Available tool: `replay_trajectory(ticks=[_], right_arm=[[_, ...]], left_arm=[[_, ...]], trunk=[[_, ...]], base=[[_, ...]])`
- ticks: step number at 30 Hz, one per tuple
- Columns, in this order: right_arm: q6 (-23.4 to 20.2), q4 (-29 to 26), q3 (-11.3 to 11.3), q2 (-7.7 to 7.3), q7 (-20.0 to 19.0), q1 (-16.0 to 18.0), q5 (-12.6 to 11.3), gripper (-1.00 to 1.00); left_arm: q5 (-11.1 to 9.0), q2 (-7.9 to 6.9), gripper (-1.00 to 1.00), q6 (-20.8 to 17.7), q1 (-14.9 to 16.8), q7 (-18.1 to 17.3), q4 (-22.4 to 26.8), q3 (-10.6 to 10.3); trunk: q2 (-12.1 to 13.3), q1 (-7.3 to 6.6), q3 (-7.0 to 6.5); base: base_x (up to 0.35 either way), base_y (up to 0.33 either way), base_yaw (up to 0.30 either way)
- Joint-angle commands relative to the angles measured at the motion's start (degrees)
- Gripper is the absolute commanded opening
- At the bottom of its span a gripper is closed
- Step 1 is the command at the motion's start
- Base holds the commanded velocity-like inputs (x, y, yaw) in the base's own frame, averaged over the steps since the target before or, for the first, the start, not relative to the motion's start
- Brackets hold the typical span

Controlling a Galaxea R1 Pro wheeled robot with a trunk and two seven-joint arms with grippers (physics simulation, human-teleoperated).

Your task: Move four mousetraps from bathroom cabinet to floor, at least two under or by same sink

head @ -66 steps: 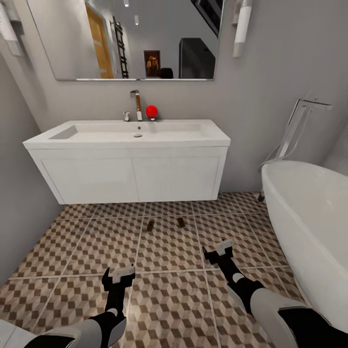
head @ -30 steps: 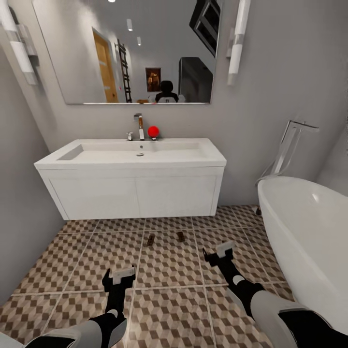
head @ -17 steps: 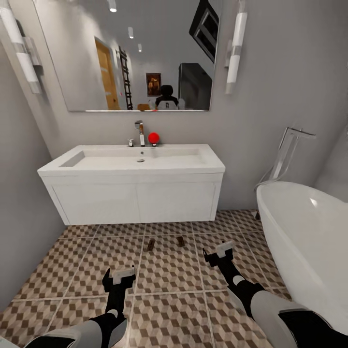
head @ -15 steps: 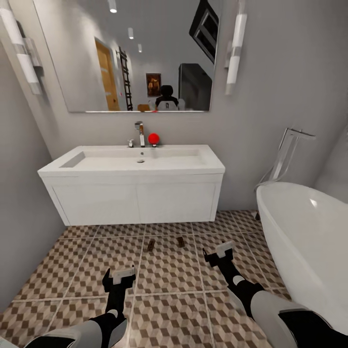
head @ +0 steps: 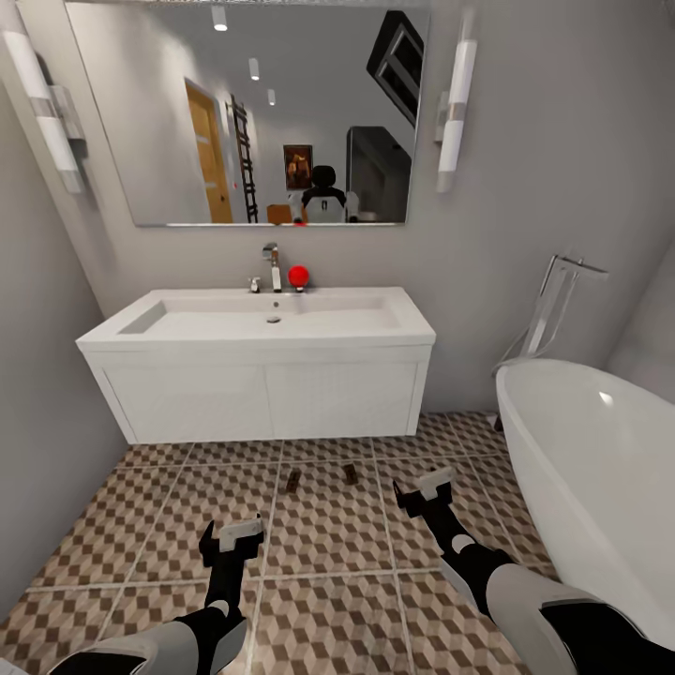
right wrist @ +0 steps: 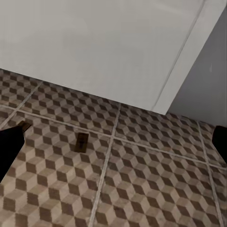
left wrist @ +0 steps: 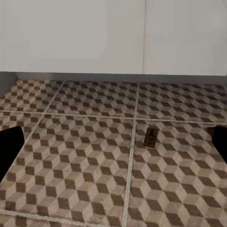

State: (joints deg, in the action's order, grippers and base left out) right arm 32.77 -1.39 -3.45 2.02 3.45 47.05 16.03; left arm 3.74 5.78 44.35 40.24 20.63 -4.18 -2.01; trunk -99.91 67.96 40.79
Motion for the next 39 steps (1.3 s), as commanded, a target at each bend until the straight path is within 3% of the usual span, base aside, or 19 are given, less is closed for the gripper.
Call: replay_trajectory(ticks=[1, 39], right_arm=[[0.21, 0.07, -0.33, 0.0, 0.35, 0.05, 0.14, 1.0], [1.51, 0.07, -0.42, 0.06, 1.01, -0.08, 0.14, 1.0]], left_arm=[[0.4, 0.02, 1.0, 0.21, 0.1, 0.56, -0.22, -0.19], [0.4, 0.11, 1.0, 0.21, -0.31, 0.47, -0.24, -0.19]], trunk=[[0.39, -0.23, -0.13], [15.63, -8.58, -6.96]], base=[[0.0, 0.0, 0.0], [0.0, 0.0, 0.0]])
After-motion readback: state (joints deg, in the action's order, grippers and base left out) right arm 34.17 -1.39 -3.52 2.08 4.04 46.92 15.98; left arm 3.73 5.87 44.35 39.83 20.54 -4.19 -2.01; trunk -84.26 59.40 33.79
